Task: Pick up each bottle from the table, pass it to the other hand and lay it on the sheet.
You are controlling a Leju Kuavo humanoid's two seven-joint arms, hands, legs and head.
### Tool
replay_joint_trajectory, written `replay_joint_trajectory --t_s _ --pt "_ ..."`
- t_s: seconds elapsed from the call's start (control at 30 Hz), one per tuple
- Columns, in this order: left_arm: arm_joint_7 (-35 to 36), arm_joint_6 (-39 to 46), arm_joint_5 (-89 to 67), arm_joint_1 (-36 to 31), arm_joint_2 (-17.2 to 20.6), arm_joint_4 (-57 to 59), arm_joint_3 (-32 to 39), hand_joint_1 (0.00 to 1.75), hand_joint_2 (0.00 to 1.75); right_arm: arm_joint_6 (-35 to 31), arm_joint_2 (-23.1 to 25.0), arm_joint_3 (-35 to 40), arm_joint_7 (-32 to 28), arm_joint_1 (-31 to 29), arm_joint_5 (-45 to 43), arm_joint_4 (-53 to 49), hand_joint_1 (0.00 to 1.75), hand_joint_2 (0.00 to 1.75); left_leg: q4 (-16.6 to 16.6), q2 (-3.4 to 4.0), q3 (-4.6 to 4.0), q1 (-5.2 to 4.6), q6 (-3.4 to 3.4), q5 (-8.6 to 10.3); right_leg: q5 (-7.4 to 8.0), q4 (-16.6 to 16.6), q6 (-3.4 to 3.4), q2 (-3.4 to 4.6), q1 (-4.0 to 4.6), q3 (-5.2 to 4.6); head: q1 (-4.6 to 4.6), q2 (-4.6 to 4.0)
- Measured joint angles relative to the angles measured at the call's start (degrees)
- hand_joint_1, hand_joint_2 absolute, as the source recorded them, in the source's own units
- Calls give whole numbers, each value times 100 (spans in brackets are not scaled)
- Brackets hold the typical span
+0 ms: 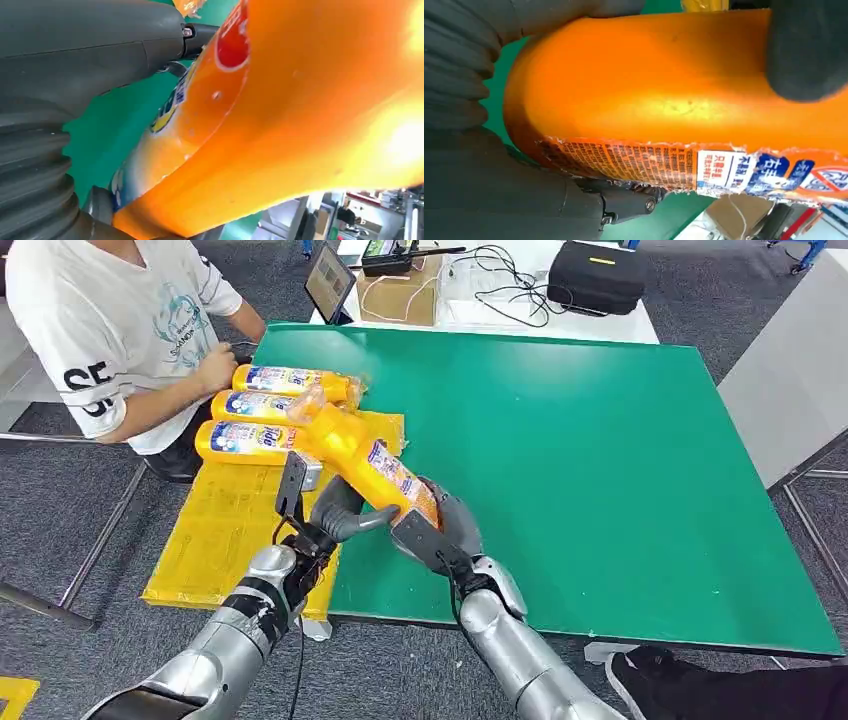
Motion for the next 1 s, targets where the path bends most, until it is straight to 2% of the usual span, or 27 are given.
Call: replay_joint_trajectory --t_s 0.2,0.23,0.27,0.3,0.63,0.87,1.0 --pt "138 -33 368 -85 0 -17 -24 0 175 142 -15 92 31 -98 194 127 175 175 1 0 -1 0 0 0 0 0 0 0 0 -3 0 2" --pt "153 4 368 -113 0 -15 -44 175 175 153 -22 98 48 -118 216 133 175 175 1 0 0 0 0 0 0 0 0 0 0 -3 0 0" --pt "171 56 368 -136 0 -15 -52 175 175 157 -28 111 68 -137 236 135 154 175 1 1 0 0 0 0 0 0 0 0 0 -3 -2 2" --pt "188 83 370 -163 0 -9 -59 175 175 157 -40 133 88 -161 247 138 0 175 1 2 0 0 0 0 0 0 0 0 0 -3 0 0" --pt "134 155 608 -558 -66 122 -85 175 175 175 -144 173 190 -191 323 225 0 175 1 1 -3 0 0 0 2 1 2 0 0 -2 2 0" --pt "70 295 628 -561 -39 122 -83 175 175 116 -263 144 177 -122 234 170 0 175 1 0 -4 0 0 0 1 1 2 0 0 -3 0 2" --pt "-76 698 342 -506 37 120 -85 175 175 9 -310 101 142 -51 136 59 0 175 0 1 -4 0 0 0 1 1 2 0 0 -2 -2 0"
